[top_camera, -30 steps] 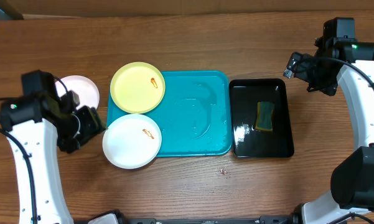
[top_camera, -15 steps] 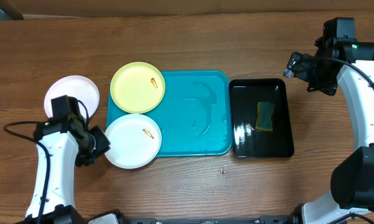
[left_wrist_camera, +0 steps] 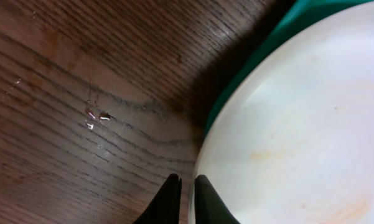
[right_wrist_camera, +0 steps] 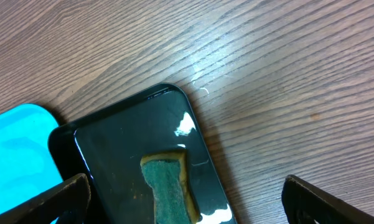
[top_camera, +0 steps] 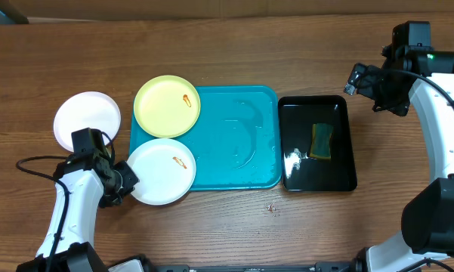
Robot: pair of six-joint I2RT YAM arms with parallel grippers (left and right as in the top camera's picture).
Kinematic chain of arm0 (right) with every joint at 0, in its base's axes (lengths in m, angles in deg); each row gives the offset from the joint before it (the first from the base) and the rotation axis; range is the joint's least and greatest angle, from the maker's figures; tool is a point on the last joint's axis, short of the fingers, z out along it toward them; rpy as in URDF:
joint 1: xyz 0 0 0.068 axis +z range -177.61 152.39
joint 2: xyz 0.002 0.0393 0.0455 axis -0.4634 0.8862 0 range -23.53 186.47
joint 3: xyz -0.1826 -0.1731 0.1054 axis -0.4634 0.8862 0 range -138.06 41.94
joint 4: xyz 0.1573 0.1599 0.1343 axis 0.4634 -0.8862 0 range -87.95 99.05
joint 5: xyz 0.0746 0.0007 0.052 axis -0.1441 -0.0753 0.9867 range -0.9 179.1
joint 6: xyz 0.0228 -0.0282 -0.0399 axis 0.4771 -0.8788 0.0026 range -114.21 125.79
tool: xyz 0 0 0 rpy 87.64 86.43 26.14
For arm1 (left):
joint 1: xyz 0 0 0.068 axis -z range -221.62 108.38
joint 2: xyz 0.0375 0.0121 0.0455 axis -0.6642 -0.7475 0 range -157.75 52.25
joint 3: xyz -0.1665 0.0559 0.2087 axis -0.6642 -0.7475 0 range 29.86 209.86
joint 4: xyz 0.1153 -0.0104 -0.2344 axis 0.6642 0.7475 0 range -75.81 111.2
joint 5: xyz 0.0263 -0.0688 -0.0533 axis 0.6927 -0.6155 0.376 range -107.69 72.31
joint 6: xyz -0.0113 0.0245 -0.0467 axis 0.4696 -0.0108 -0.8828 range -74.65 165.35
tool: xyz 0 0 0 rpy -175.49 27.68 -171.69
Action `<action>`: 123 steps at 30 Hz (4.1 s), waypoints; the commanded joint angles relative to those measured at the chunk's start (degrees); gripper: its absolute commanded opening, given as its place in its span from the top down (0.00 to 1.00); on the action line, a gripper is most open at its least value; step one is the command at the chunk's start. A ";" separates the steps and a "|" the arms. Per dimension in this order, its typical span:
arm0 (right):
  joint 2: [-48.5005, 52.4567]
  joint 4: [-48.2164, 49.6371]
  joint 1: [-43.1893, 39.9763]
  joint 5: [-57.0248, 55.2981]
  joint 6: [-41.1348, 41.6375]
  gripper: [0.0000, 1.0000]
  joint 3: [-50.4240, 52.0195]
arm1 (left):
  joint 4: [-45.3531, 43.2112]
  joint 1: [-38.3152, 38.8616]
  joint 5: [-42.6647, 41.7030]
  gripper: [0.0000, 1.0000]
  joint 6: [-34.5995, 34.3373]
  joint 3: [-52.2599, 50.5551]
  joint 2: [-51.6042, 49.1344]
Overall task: Clean dirty plates on tray and stack at the side
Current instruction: 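Move the left gripper to the white plate at the tray's front-left and grip its rim, then reach the right gripper into the black tray and grasp the sponge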
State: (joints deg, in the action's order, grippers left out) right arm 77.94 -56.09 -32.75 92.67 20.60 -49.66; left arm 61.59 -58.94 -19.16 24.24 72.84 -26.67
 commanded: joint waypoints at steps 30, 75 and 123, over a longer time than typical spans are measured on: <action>-0.52 0.33 0.13 -0.33 0.22 0.00 -0.63 | -3.30 7.72 -13.94 0.96 5.68 -3.61 -0.15; -0.52 0.33 0.13 -0.33 0.22 0.00 -0.63 | -33.18 32.09 -4.48 0.80 -2.71 -3.61 -7.98; -0.48 9.75 12.79 -1.40 0.52 0.26 23.08 | -29.40 32.46 -5.86 0.62 2.91 -0.44 -7.98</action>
State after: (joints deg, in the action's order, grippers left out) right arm 77.94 -47.74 -20.80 92.74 19.51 -28.45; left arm 32.24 -26.71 -24.37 26.45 70.83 -34.25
